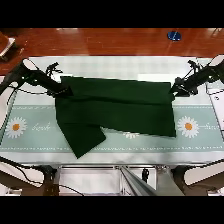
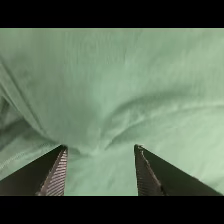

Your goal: Fold the shirts.

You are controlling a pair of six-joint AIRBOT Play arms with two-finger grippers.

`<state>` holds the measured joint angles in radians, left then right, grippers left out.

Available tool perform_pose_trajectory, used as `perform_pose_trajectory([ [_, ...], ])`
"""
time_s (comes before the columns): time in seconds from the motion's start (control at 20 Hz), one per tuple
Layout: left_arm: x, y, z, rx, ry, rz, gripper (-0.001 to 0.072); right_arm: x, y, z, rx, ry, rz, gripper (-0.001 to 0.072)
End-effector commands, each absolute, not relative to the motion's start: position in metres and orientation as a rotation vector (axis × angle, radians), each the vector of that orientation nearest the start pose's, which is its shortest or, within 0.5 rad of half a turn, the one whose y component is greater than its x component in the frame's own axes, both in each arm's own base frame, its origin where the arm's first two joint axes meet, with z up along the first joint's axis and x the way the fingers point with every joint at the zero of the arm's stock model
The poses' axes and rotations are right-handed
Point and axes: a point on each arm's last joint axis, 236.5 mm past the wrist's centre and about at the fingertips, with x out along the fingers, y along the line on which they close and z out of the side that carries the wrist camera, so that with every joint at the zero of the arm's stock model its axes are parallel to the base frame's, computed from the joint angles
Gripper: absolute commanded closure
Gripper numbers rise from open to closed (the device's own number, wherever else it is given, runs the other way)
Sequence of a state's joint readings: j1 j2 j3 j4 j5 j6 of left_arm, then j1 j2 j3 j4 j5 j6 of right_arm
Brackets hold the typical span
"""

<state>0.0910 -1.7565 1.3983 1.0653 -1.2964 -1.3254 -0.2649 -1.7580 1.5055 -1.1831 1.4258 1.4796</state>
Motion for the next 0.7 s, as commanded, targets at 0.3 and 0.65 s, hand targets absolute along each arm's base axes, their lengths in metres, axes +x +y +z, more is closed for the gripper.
perform_pose_trajectory([
  [0.3,0.333,0.008,-0.060,-0.527,1.463,-0.169,0.0200,0.341,-0.087,-0.041,0.456,1.470,-0.234,0.0298],
  [0.65,0.239,-0.023,-0.095,-0.970,1.327,-0.088,0.0204,0.273,-0.015,-0.057,0.647,1.348,-0.119,0.0298],
])
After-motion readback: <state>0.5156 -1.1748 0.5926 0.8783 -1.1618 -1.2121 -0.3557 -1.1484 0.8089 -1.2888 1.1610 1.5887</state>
